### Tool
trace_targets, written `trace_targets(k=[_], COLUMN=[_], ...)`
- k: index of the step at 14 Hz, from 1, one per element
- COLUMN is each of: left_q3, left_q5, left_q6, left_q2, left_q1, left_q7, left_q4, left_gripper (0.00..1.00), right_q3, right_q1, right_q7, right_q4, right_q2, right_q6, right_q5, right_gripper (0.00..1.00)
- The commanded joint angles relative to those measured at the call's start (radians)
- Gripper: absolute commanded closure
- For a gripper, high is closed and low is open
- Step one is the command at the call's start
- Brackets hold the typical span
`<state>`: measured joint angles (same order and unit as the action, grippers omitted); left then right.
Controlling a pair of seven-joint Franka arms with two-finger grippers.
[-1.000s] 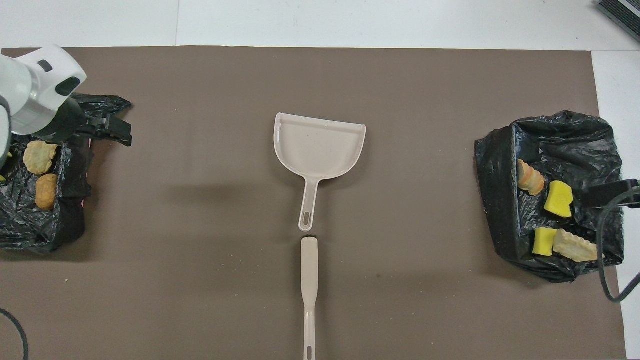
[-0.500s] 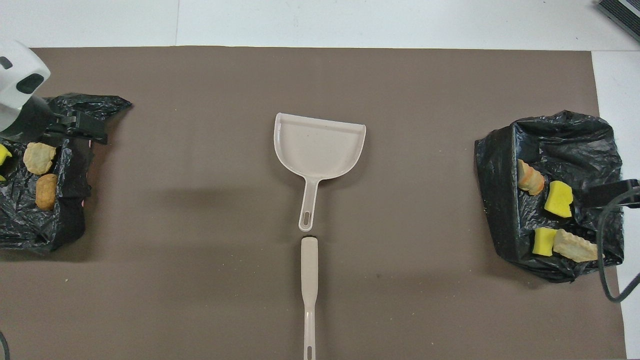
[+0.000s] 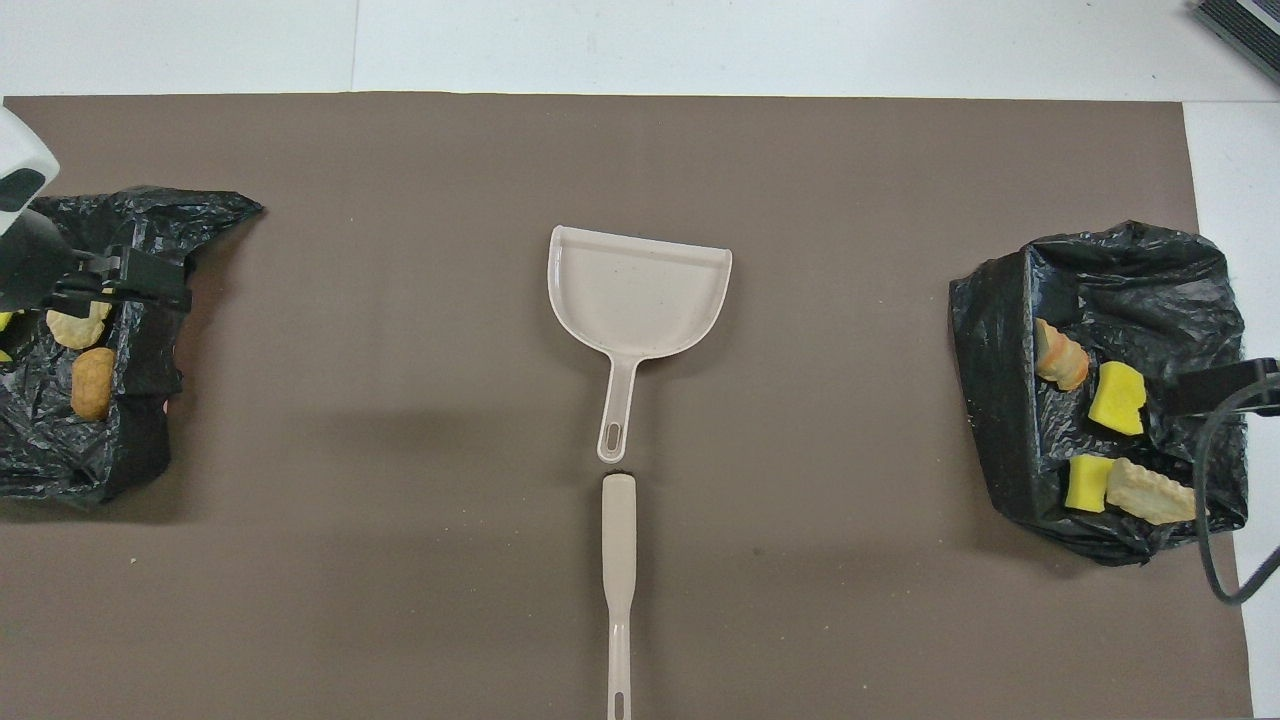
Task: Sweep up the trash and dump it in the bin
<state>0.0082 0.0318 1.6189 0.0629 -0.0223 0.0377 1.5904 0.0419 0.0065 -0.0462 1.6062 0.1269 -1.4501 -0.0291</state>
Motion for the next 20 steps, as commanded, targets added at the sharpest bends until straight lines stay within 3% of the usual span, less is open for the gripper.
trace_targets(k=[1, 20], left_q3=[0.004, 0.009], left_q5=[-0.024, -0.023], left_q6=[-0.05, -0.09], left_q2=[-0.02, -0.049], left_q1=[-0.01, 0.004], left_q7=[0.017, 0.093], left_q4=[-0.009, -0.003], left_gripper=[0.0, 0.0], right_q3=[-0.002, 0.0], right_q1=[-0.014, -0.014], right_q7=[-0.032, -0.032], right_q4=[-0.011, -0.012], right_q2=[-0.006, -0.006], right_q6=[0.008, 0.005], right_q5=[0.001, 0.0], right_gripper=[0.0, 0.0])
